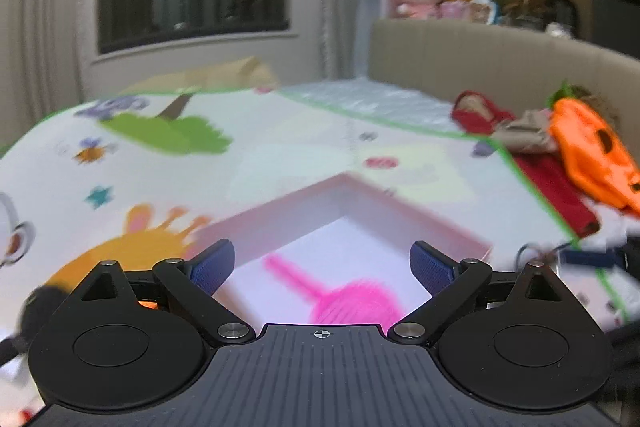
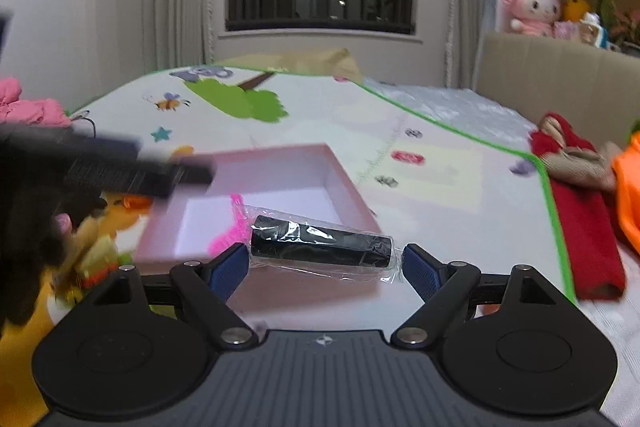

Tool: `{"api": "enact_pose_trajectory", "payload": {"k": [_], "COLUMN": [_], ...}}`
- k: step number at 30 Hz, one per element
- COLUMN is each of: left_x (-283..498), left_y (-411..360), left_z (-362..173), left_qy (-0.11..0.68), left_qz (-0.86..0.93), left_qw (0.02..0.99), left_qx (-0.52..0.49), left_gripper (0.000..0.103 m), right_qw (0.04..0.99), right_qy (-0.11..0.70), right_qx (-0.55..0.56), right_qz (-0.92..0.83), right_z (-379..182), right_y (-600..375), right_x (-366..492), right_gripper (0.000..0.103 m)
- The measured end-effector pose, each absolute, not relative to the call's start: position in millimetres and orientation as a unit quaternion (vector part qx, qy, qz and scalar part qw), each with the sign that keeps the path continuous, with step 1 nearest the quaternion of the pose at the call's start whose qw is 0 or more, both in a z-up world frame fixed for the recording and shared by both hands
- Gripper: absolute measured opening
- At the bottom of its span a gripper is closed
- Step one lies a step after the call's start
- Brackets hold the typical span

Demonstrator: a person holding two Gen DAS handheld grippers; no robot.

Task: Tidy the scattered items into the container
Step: 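Carry the strainer and cylinder into the pink box and release both, then grasp the tan plush sleeve with the right tool while the left tool grasps the yellow Hello Kitty toy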

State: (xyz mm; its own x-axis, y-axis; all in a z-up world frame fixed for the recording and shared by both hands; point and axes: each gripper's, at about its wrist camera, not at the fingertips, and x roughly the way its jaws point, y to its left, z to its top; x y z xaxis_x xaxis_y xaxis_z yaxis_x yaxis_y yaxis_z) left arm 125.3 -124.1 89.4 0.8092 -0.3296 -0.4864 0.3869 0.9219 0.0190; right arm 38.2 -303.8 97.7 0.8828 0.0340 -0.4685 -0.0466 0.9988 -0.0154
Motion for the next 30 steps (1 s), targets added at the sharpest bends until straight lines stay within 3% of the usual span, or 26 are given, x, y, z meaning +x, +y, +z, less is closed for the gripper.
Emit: {"api": "enact_pose_trajectory", "payload": {"k": [6,11,30], "left_x": [99,71,14], "left_y": [-63,-33,69], "left_z": [84,78,25], "left_qy": [0.294,0.312,0.364], "left_qz": [-0.129,-0.111,-0.027], "left_qw": [0.947,0.943,0.931], "left_qx": [0.018,0.045,-0.029], "left_gripper": [0.1,0.101,0.102], "right_qw": [0.97,0.964,0.946], "right_qy": [0.236,0.256,0.278], "right_qx": [-0.051,-0.069,-0.099], "right_qz": [0.019,0.01,0.135], "right_z": [100,94,72], "right_y": [-262,-235,-108], "right_x": [93,120,37], "right_gripper": [0.085,0.088,0.091]}}
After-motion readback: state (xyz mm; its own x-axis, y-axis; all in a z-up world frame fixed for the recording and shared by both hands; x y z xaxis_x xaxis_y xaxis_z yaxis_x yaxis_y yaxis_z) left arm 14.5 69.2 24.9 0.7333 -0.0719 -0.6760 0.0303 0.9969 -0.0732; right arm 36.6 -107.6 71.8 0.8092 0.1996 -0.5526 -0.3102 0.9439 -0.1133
